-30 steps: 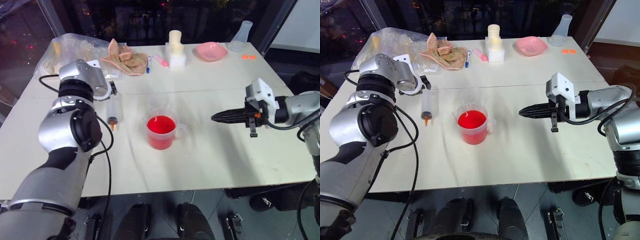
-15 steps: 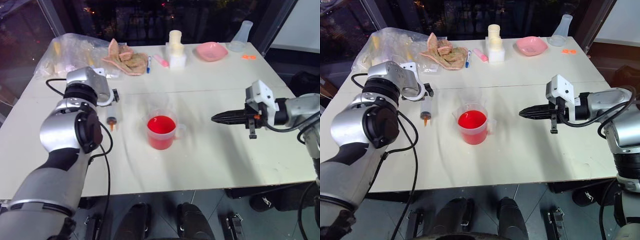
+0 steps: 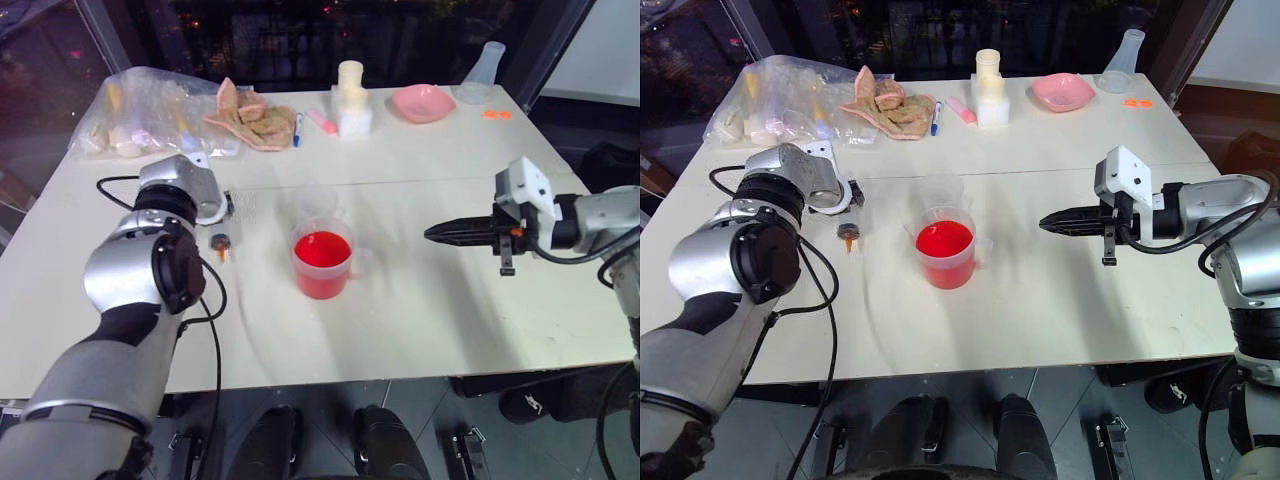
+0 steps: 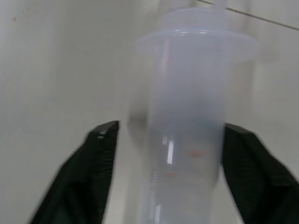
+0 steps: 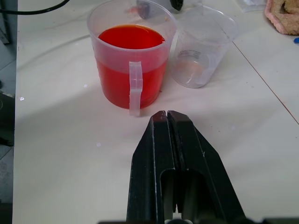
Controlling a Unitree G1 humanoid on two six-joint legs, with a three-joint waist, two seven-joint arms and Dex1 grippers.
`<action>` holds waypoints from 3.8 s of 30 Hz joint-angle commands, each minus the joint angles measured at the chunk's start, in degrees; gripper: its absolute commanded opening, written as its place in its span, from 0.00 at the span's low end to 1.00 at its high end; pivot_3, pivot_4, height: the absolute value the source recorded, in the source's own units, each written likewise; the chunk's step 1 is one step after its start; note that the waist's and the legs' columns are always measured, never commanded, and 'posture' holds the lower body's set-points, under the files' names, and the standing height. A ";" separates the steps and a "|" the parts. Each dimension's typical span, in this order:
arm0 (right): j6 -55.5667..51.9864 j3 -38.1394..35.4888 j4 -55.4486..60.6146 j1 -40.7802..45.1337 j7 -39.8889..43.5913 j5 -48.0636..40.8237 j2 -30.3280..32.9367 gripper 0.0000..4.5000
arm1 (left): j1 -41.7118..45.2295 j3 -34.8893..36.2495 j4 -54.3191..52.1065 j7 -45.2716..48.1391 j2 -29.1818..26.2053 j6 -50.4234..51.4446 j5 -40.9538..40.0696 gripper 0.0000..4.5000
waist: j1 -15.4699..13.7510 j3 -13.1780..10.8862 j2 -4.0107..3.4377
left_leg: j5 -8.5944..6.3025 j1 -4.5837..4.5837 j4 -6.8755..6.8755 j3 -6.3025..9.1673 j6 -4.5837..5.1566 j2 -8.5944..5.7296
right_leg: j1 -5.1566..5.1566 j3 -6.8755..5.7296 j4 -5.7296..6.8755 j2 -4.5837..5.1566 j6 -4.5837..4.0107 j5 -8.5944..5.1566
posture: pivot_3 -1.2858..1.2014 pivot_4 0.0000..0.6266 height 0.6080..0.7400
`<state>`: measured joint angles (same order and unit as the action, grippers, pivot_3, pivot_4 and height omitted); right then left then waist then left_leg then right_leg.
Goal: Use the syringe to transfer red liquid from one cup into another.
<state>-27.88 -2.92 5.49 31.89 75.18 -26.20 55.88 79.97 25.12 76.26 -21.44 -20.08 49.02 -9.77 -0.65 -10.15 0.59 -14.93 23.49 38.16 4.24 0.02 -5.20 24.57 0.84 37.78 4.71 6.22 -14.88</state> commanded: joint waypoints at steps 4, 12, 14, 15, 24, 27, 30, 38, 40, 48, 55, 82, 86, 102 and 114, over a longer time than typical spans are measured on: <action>0.94 -2.22 1.51 0.12 -0.33 -0.77 0.77 0.00 | -1.45 1.52 -0.04 -1.34 -0.86 -2.69 -1.40 0.34 | -0.06 0.01 0.00 | 0.00 -0.02 0.05 -0.01 0.00 0.00 | 0.01 0.00 0.11 0.00 0.00 0.00 | 0.52 0.24 1.00; 0.45 -3.44 2.37 -1.05 -1.32 -1.35 0.89 0.00 | 1.25 1.67 -3.00 1.60 -2.58 -8.05 -2.71 0.34 | -0.02 0.01 0.01 | 0.00 -0.07 0.08 -0.02 0.02 0.01 | 0.01 0.02 0.23 -0.01 -0.01 0.00 | 0.52 0.24 1.00; 0.17 -4.28 2.64 -1.52 -2.46 -1.65 0.41 0.00 | 3.84 -0.58 -6.13 5.95 -2.96 -10.89 -1.75 0.34 | -0.05 -0.01 0.04 | 0.02 -0.06 0.08 -0.02 -0.01 0.00 | 0.01 0.02 0.22 -0.01 -0.01 0.00 | 0.52 0.24 1.00; -0.23 -4.75 2.77 -1.75 -3.11 -2.01 0.06 0.00 | 4.87 -2.05 -8.26 9.38 -2.93 -12.09 -1.44 0.34 | -0.05 -0.03 0.08 | 0.05 -0.05 0.08 -0.02 -0.07 0.00 | 0.02 0.02 0.22 -0.01 -0.01 0.00 | 0.52 0.24 1.00; -7.00 -10.04 6.53 -3.25 -13.35 -8.18 -5.27 0.00 | 4.61 -6.96 -36.75 25.02 2.32 -10.81 -7.53 0.34 | -0.12 -0.13 0.25 | 0.02 0.00 0.05 -0.03 -0.03 0.00 | 0.03 0.03 0.15 0.04 -0.01 0.01 | 0.52 0.24 1.00; -12.99 -12.79 8.02 -2.40 -17.26 -13.09 -6.48 0.00 | 1.14 -9.99 -46.52 34.48 5.05 -10.28 -11.30 0.34 | -0.07 -0.13 0.25 | 0.02 0.00 0.06 -0.02 -0.02 0.00 | 0.03 0.04 0.15 0.04 -0.01 0.01 | 0.52 0.24 1.00; -18.84 -15.94 8.75 -0.31 -21.08 -19.29 -7.50 0.00 | -3.73 -10.78 -55.18 43.06 7.41 -12.07 -16.55 0.34 | 0.33 -0.13 0.24 | 0.03 -0.01 0.06 -0.03 -0.03 0.02 | 0.03 0.06 0.16 0.00 -0.02 0.01 | 0.52 0.24 1.00; -26.51 -22.00 9.26 5.39 -29.74 -32.15 -9.84 0.00 | -16.93 -10.98 -70.27 58.15 9.18 -7.85 -30.74 0.34 | 0.95 -0.11 0.21 | -0.02 -0.03 0.05 -0.04 0.07 0.08 | 0.07 0.10 0.19 -0.05 -0.08 0.04 | 0.52 0.24 1.00; -27.45 -21.80 9.91 6.03 -31.20 -33.85 -9.85 0.00 | -19.28 -10.63 -72.48 59.65 8.52 -6.21 -33.35 0.34 | 0.96 -0.11 0.21 | -0.03 -0.03 0.07 -0.04 0.12 0.07 | 0.06 0.11 0.19 -0.05 -0.08 0.04 | 0.52 0.24 1.00; -30.16 -19.68 9.75 11.30 -34.22 -39.25 -9.51 0.87 | -32.45 -15.03 -83.33 66.74 5.30 -10.97 -33.61 0.34 | 1.13 -0.10 0.19 | -0.06 -0.06 0.07 -0.08 0.21 0.08 | 0.04 0.16 0.18 -0.06 -0.10 0.04 | 0.52 0.24 1.00; -35.94 -18.57 7.83 17.17 -38.87 -49.02 -10.13 0.97 | -41.21 -21.20 -83.97 67.46 6.90 -25.56 -23.89 0.34 | 0.94 -0.09 0.16 | -0.06 -0.08 0.07 -0.10 0.25 0.08 | -0.03 0.17 0.07 -0.04 -0.13 0.06 | 0.52 0.24 1.00; -34.97 -7.52 10.00 18.73 -44.18 -45.01 -14.60 0.97 | -48.59 -26.94 -77.95 68.58 10.52 -40.53 -17.01 0.34 | -0.04 -0.09 0.16 | -0.10 -0.05 0.05 -0.11 0.37 0.11 | -0.05 0.15 -0.08 -0.06 -0.16 0.08 | 0.52 0.24 1.00; -35.28 -6.95 9.71 19.00 -44.05 -44.68 -15.61 0.97 | -48.91 -27.29 -78.53 68.34 10.80 -40.49 -16.91 0.34 | -0.06 -0.09 0.16 | -0.11 -0.04 0.04 -0.11 0.38 0.11 | -0.05 0.15 -0.12 -0.06 -0.16 0.08 | 0.52 0.24 1.00; -33.86 -2.51 6.79 21.69 -44.25 -38.22 -23.53 0.86 | -51.01 -29.14 -80.85 68.08 11.26 -38.57 -17.69 0.34 | 0.01 -0.09 0.16 | -0.11 -0.04 0.01 -0.10 0.38 0.11 | -0.05 0.14 -0.16 -0.06 -0.17 0.08 | 0.52 0.24 1.00; -35.49 -1.98 8.42 21.86 -43.06 -36.54 -25.93 0.01 | -52.57 -29.98 -81.73 68.42 11.52 -37.39 -18.07 0.34 | 0.01 -0.09 0.16 | -0.11 -0.04 -0.04 -0.10 0.38 0.12 | -0.06 0.14 -0.23 -0.06 -0.17 0.08 | 0.52 0.24 1.00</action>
<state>-63.34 -5.48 10.55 52.01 30.67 -60.90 31.22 27.13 -3.19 -3.03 46.58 -9.21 11.31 -27.23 -0.65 -10.24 0.75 -15.04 23.45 38.11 4.14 0.40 -5.09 24.51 0.97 37.54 4.65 6.05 -14.80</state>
